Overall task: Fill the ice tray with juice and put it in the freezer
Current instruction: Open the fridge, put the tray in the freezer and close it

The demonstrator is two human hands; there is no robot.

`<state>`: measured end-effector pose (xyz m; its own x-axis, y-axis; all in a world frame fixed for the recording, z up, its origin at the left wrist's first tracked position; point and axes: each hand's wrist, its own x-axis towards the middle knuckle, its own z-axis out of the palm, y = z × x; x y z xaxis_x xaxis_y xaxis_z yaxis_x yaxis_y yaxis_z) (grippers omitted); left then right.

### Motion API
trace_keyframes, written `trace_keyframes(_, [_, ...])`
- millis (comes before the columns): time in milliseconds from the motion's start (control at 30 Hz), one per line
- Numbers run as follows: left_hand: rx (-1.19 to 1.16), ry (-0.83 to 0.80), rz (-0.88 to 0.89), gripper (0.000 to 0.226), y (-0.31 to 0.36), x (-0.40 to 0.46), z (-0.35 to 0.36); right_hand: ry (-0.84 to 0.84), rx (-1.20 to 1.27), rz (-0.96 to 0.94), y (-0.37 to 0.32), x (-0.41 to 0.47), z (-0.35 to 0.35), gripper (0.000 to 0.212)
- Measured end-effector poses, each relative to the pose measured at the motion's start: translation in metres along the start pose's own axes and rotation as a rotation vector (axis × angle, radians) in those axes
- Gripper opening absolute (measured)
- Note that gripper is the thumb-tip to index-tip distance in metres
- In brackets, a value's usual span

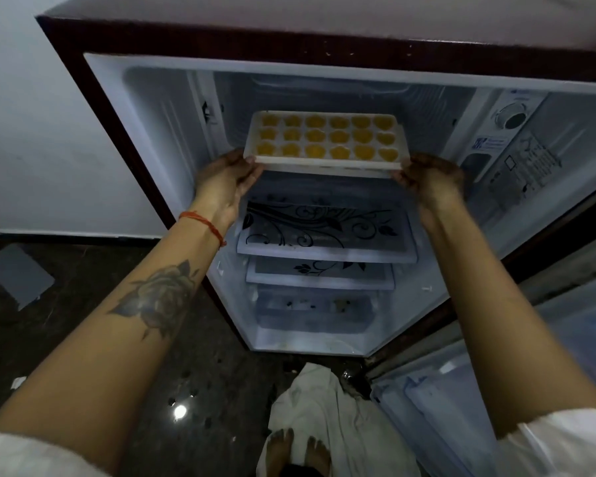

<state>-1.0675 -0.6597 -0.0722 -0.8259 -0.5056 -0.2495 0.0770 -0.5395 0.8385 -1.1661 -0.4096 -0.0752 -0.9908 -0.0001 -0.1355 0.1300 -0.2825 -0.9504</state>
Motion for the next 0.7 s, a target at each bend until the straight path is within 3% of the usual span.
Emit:
trace_keyframes(400, [-0.013,0.141,0.034,0.035,-0.006,0.030,0.018,0.040,0.033,0.085,0.001,0.028,0.015,0.023])
trace_keyframes(500, [0.026,0.166,0.060,0.033,-0.008,0.035,0.022,0.048,-0.018,0.070,0.000,0.035,0.017,0.026])
trace_keyframes(700, [0.226,0.175,0.031,0.039,-0.010,0.051,0.022,0.071,-0.110,0.085,-0.005,0.049,0.025,0.014])
